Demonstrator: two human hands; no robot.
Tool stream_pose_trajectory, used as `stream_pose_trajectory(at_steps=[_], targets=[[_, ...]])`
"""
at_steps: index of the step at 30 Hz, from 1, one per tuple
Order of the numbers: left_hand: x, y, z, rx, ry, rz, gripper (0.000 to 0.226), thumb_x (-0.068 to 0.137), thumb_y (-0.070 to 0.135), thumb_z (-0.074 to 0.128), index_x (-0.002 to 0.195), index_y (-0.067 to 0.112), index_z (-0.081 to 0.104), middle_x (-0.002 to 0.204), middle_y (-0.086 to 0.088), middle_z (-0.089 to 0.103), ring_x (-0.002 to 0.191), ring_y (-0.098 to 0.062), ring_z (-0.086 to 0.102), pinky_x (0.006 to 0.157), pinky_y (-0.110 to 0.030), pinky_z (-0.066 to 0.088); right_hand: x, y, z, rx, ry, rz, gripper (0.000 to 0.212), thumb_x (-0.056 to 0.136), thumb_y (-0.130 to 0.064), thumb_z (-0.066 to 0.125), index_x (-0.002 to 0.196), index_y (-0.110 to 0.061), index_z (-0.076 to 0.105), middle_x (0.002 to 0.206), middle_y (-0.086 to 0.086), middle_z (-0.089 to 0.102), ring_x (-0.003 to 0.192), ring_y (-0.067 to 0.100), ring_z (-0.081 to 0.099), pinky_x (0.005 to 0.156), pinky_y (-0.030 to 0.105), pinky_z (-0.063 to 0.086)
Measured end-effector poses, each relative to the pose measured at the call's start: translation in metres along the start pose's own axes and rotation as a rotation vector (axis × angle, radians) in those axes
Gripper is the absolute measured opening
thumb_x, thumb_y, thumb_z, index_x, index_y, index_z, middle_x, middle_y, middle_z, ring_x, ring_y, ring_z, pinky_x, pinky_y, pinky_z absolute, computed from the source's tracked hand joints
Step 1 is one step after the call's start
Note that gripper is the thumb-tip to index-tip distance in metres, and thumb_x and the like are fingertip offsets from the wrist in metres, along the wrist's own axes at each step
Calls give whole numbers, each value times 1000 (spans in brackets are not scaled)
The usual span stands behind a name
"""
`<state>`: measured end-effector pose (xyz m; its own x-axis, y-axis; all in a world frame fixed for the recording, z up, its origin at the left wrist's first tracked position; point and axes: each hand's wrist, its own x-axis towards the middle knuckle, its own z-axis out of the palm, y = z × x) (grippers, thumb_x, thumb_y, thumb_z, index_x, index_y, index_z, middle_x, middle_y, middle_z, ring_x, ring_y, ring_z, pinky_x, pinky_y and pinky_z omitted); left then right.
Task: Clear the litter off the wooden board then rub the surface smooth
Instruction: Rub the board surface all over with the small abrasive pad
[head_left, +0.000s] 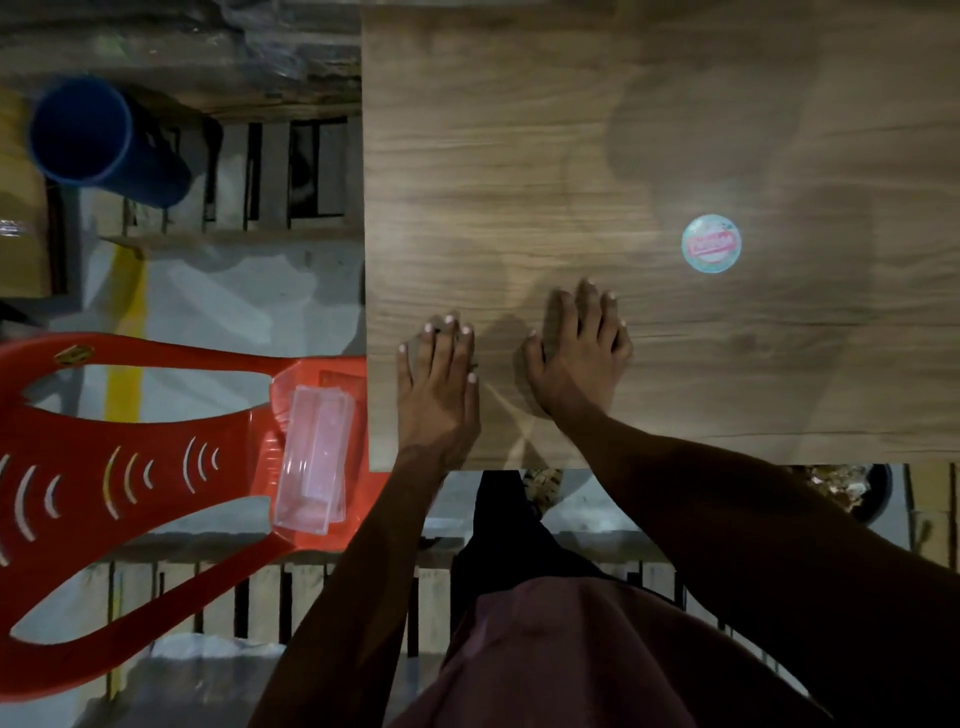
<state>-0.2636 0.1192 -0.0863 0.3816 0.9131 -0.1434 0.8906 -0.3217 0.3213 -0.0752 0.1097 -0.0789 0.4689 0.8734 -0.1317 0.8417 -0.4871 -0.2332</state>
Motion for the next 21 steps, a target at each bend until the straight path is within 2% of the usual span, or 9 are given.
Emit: stream_pose_trajectory(at_steps=[4,7,12,14,16,17,19,21], targets=[[41,0,-3,46,32,-98,62,107,32,31,164,22,10,172,-1,1,159,-23,-4,127,-54,0,0,0,-2,10,-13,5,67,94,-52,48,153,-22,40,168,9,28,156,35,19,120,55,22],[72,-2,-8,46,58,-174,61,106,32,29,164,19,14,172,-5,4,159,-26,-1,126,-56,3,1,-2,-3,1,-16,11,65,95,-51,50,152,-22,41,168,9,28,156,35,19,119,55,23],[112,-4,-22,-120,79,-129,60,106,33,33,162,14,22,170,-12,13,158,-31,8,125,-58,10,0,-1,0,-5,-7,26,64,94,-52,52,151,-24,43,168,6,28,156,34,20,118,54,25],[123,-1,-34,-328,97,-46,59,107,33,32,162,15,21,171,-13,9,157,-27,8,125,-49,21,2,-1,2,-3,-1,28,65,93,-52,53,151,-24,43,168,5,29,155,33,21,117,54,26],[132,4,-49,-601,112,-6,56,111,26,31,163,16,15,172,-10,-3,156,-11,1,117,-19,31,2,0,2,11,1,34,65,91,-53,55,149,-24,45,167,5,30,155,32,23,116,53,26],[136,8,-56,-689,145,-5,56,111,20,32,163,14,12,171,-10,-7,154,-3,-3,114,-9,26,1,1,2,15,-6,33,65,91,-53,56,149,-24,45,167,5,31,154,32,24,115,52,26],[144,8,-62,-764,233,-59,56,110,12,32,162,9,12,170,-14,-2,153,2,-7,119,-9,14,2,1,3,4,-27,33,65,91,-55,55,147,-25,45,165,5,33,153,33,26,113,51,26],[152,-2,-58,-746,281,-127,55,109,14,32,162,11,17,170,-16,11,156,-9,5,123,-15,17,9,-5,1,-24,-27,77,63,88,-56,52,142,-23,49,156,8,45,144,36,38,107,50,31]])
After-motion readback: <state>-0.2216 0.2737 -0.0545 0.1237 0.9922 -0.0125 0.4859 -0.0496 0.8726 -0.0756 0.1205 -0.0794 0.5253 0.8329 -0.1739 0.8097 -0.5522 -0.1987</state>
